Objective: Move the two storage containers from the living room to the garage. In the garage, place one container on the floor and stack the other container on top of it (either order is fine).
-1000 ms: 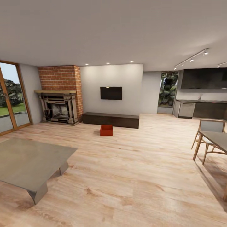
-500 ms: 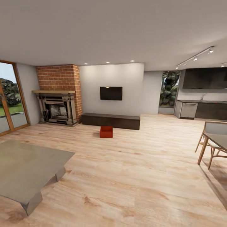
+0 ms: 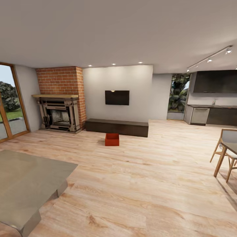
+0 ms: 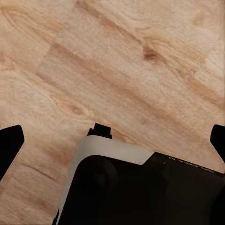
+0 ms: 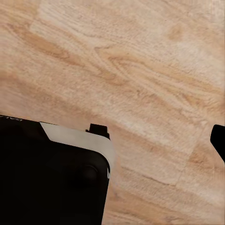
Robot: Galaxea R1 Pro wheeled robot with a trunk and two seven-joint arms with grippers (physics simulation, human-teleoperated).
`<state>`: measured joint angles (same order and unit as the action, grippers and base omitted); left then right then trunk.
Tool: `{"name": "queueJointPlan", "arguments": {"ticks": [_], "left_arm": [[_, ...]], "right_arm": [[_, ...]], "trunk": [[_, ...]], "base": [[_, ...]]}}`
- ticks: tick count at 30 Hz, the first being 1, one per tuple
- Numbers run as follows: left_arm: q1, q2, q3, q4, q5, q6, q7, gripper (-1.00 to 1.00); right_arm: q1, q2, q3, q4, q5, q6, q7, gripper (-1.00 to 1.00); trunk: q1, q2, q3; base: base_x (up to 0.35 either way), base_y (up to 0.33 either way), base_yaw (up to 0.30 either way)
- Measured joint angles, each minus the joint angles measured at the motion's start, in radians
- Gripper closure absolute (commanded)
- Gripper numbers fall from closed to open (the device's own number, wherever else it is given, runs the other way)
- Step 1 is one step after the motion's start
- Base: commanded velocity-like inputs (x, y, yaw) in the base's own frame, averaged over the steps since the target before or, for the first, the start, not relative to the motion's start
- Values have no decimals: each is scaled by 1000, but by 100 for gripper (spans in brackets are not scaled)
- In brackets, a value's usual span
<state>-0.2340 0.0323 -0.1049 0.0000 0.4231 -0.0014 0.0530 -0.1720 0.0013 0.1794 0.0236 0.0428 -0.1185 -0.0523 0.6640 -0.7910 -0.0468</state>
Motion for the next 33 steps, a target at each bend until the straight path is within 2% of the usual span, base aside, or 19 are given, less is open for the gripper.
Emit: {"name": "queueJointPlan", "arguments": {"ticks": [11, 33], "left_arm": [[0, 0, 0, 0, 0, 3, 0, -100], [0, 0, 0, 0, 0, 3, 0, -100]], "right_arm": [[0, 0, 0, 0, 0, 0, 0, -100], [0, -2, 0, 0, 0, -1, -1, -100]], "trunk": [[0, 0, 0], [0, 0, 0]], "base": [[320, 154, 0], [323, 5, 0]]}}
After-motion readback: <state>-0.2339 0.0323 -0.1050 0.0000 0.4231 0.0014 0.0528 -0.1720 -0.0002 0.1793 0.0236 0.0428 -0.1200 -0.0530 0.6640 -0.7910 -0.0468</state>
